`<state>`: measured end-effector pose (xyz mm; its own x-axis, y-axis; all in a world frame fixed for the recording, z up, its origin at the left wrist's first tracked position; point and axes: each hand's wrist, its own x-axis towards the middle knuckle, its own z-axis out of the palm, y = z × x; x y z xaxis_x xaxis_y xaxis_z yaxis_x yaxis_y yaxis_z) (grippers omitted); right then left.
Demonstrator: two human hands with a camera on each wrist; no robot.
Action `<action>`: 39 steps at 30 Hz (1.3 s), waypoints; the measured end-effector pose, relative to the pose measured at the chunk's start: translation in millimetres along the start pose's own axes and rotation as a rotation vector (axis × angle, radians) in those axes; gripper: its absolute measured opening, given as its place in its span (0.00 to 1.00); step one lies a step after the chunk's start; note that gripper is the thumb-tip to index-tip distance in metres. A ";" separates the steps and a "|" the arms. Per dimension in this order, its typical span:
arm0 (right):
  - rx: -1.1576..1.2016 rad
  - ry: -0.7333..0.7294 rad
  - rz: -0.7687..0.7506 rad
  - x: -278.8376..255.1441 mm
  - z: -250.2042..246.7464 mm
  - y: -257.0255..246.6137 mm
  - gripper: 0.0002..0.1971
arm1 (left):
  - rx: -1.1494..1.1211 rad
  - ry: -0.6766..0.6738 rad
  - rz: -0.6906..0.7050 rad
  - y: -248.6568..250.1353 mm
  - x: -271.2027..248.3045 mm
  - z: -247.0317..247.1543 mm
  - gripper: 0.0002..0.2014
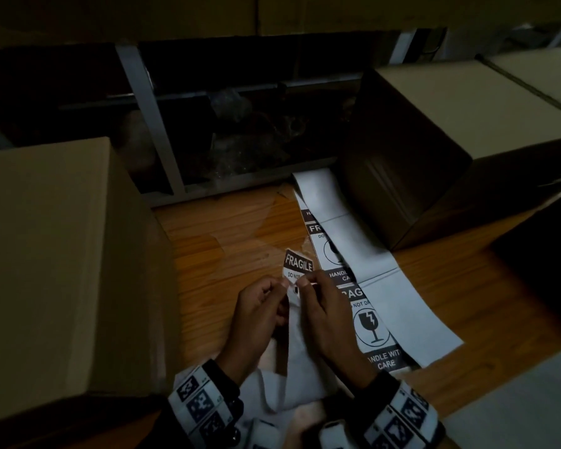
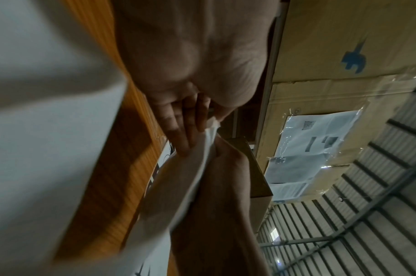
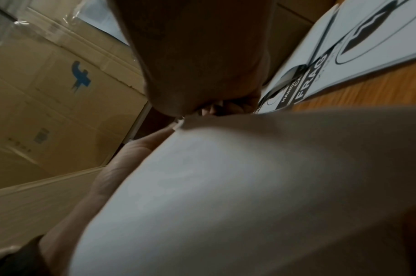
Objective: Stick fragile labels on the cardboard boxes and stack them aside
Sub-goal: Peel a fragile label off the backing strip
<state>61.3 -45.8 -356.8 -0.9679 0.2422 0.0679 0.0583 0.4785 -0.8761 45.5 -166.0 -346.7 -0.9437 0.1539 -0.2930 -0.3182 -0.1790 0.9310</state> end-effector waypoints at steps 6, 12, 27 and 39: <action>-0.154 0.010 -0.047 1.6 -3.1 2.2 0.07 | -0.118 -0.025 -0.095 -3.3 1.5 -2.9 0.21; -0.363 0.024 -0.205 -2.9 0.1 -1.9 0.11 | 0.040 0.012 -0.167 11.4 15.2 -2.0 0.19; -0.525 -0.133 -0.379 -17.0 -0.7 -5.3 0.12 | 0.111 0.157 -0.290 -9.9 14.7 -7.7 0.10; -0.266 -0.252 -0.384 -33.5 -20.3 -5.6 0.17 | 0.150 0.336 -0.174 -20.2 27.5 -18.7 0.13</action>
<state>98.3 -39.5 -344.4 -0.9585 -0.1872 0.2152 -0.2839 0.6983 -0.6571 24.3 -176.2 -377.5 -0.8621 -0.1617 -0.4803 -0.4821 -0.0303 0.8756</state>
